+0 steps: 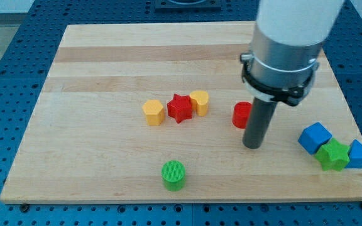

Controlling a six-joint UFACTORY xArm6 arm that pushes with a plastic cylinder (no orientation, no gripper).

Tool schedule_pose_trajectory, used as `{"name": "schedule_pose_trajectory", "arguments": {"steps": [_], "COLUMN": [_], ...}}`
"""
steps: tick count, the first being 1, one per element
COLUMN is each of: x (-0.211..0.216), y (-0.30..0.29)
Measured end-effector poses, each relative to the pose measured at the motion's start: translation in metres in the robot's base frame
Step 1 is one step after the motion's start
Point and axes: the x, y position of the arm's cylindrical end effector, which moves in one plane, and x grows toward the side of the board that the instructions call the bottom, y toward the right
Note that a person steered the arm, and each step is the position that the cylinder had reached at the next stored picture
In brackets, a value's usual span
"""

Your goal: Move the red circle horizontally to the yellow heart

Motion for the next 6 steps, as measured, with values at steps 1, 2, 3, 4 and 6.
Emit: {"name": "schedule_pose_trajectory", "arguments": {"steps": [1, 2, 3, 4, 6], "x": [-0.025, -0.042, -0.042, -0.041, -0.074], "y": [-0.003, -0.012, -0.008, 0.057, 0.068]}}
